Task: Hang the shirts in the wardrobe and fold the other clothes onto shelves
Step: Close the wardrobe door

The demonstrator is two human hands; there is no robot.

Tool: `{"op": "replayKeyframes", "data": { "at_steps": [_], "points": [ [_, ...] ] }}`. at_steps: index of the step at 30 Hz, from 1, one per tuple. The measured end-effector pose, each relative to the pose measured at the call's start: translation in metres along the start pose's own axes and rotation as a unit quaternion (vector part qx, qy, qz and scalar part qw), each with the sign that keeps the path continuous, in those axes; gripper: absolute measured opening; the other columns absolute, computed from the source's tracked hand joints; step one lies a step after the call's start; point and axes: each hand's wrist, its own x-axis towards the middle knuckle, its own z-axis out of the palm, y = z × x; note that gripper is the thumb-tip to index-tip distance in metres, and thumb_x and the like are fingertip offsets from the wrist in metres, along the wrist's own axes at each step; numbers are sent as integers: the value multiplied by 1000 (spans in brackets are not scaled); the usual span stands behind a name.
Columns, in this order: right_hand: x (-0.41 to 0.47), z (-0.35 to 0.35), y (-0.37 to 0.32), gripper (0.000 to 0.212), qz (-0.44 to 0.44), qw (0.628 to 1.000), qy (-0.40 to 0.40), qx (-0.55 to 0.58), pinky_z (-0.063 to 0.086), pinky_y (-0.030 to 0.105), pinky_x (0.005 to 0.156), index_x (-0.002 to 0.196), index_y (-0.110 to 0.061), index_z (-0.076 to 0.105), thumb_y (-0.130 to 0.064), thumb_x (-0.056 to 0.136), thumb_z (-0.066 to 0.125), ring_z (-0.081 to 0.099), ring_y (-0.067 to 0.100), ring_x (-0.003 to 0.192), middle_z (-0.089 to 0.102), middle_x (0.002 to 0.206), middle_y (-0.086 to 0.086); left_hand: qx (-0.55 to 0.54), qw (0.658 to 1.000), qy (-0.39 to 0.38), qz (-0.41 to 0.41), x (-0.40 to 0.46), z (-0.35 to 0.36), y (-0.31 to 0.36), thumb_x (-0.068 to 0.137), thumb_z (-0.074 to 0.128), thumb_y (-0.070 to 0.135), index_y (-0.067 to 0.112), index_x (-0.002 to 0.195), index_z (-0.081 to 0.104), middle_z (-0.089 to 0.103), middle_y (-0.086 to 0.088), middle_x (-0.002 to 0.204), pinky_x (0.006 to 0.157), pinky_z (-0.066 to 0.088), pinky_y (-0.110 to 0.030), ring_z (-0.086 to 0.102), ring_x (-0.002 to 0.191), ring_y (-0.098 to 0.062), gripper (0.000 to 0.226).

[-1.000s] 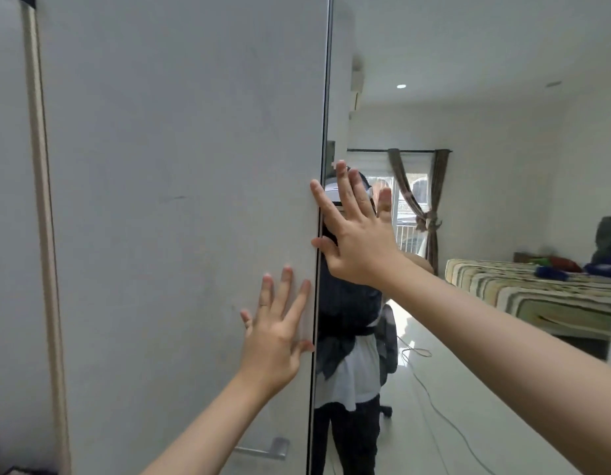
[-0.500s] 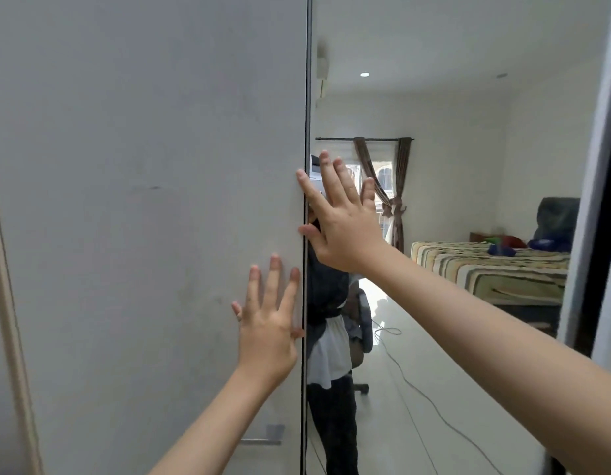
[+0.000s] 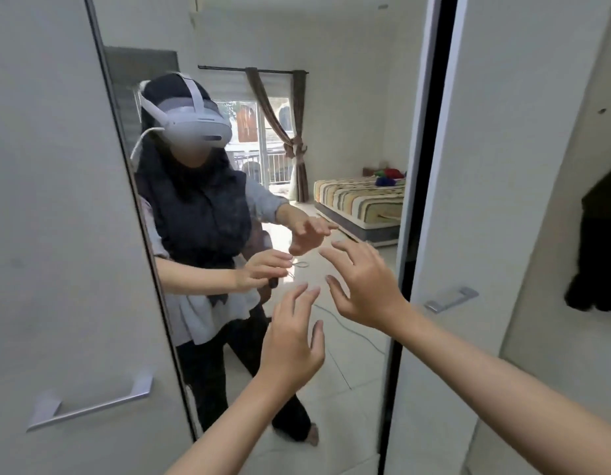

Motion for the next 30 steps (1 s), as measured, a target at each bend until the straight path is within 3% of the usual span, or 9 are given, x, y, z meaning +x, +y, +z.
{"op": "replayKeyframes", "data": {
  "at_steps": [3, 5, 9, 12, 14, 17, 23, 30],
  "points": [
    [-49, 1, 56, 41, 68, 997, -29, 6, 49, 38, 80, 119, -13, 61, -22, 78, 62, 60, 25, 95, 62, 106, 7, -64, 996, -53, -11, 6, 51, 22, 86, 58, 17, 15, 135, 45, 48, 2, 134, 104, 26, -8, 40, 127, -6, 51],
    [-78, 3, 92, 41, 103, 993, -54, 1, 52, 38, 76, 117, -13, 62, -21, 77, 60, 61, 25, 89, 63, 100, 5, -100, 991, -81, -22, 7, 86, 35, 87, 57, 17, 16, 136, 44, 48, 5, 133, 103, 23, -4, 41, 126, -4, 51],
    [-123, 12, 154, 41, 152, 983, -103, -3, 52, 42, 70, 117, -17, 60, -21, 77, 57, 60, 26, 81, 60, 87, 2, -160, 977, -129, -49, 12, 149, 54, 87, 57, 16, 20, 136, 42, 48, 6, 133, 103, 24, -4, 40, 124, 3, 52],
    [-143, 22, 183, 47, 156, 980, -119, 17, 49, 39, 75, 124, -26, 51, -19, 78, 57, 59, 24, 82, 57, 87, -1, -194, 968, -138, -73, 21, 186, 63, 87, 57, 16, 26, 135, 41, 47, 9, 136, 104, 23, -5, 34, 126, 12, 52],
    [-151, 28, 193, 48, 151, 981, -116, 33, 48, 40, 78, 126, -29, 47, -19, 79, 56, 58, 23, 82, 56, 90, 0, -213, 962, -140, -102, 26, 205, 66, 88, 57, 18, 23, 137, 41, 45, 8, 141, 109, 25, -14, 33, 132, 5, 52],
    [-157, 34, 198, 48, 149, 983, -94, 58, 48, 37, 70, 124, -27, 49, -18, 78, 57, 56, 25, 77, 53, 89, 4, -266, 946, -106, -150, 27, 222, 70, 88, 59, 10, 19, 134, 43, 52, 7, 134, 108, 35, -22, 45, 128, -3, 50],
    [-168, 44, 195, 39, 189, 973, -20, 129, 51, 39, 72, 123, -25, 59, -22, 85, 55, 55, 20, 88, 52, 96, 4, -300, 936, -42, -178, 24, 229, 83, 88, 57, -2, 20, 124, 51, 60, 8, 121, 98, 43, -18, 57, 115, -5, 43],
    [-188, 30, 185, 31, 239, 953, 38, 182, 52, 35, 79, 119, -22, 64, -21, 90, 57, 56, 15, 99, 54, 105, 2, -356, 916, -65, -173, 7, 225, 98, 89, 53, -6, 15, 124, 54, 61, 3, 121, 99, 45, -23, 57, 115, -7, 41]
  ]
}}
